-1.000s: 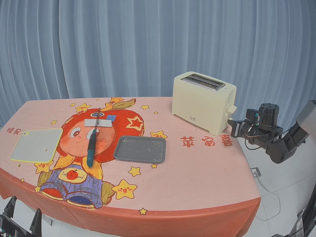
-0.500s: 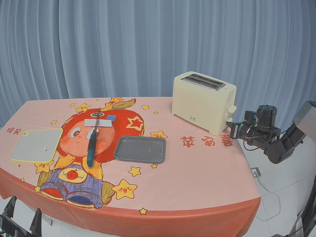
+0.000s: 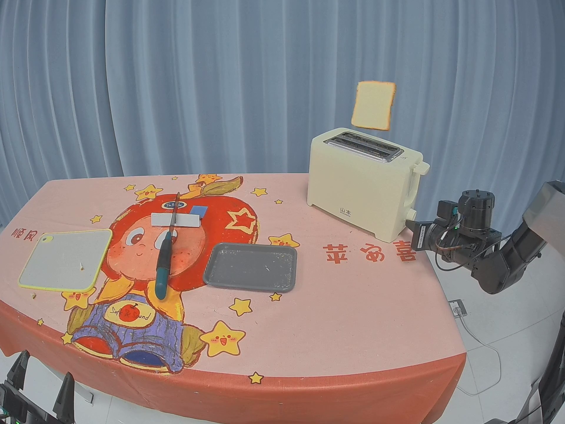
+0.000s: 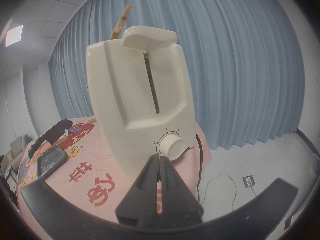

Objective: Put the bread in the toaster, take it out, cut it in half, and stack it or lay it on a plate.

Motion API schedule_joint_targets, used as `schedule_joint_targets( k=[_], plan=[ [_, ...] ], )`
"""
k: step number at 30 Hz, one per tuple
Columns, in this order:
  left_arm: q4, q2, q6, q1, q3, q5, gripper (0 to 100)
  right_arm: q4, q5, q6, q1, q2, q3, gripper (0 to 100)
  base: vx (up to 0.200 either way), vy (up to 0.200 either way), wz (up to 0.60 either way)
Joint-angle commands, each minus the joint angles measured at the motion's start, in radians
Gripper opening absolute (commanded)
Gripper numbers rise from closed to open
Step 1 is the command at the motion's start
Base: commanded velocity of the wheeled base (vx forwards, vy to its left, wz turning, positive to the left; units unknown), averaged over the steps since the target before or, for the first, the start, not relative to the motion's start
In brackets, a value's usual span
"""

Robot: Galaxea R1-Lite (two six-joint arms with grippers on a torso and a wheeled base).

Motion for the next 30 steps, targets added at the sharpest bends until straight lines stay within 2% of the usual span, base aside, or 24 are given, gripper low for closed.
schedule_joint_targets(
  k=[1,18,25,30],
  plan=[
    [0.0,0.0,0.0,0.0,0.018,0.0,100,-0.001,0.002,0.0,0.001,0.0,0.002,0,0.0,0.0,0.0],
    [0.0,0.0,0.0,0.0,0.018,0.0,100,-0.003,0.002,-0.006,0.012,-0.02,0.013,0,0.0,0.0,0.0],
    [0.0,0.0,0.0,0.0,0.018,0.0,100,-0.003,-0.037,-0.011,0.024,-0.083,0.035,0,0.0,0.0,0.0],
    [0.0,0.0,0.0,0.0,0.018,0.0,100,-0.001,-0.041,-0.011,0.044,-0.176,0.07,0,0.0,0.0,0.0]
  ],
)
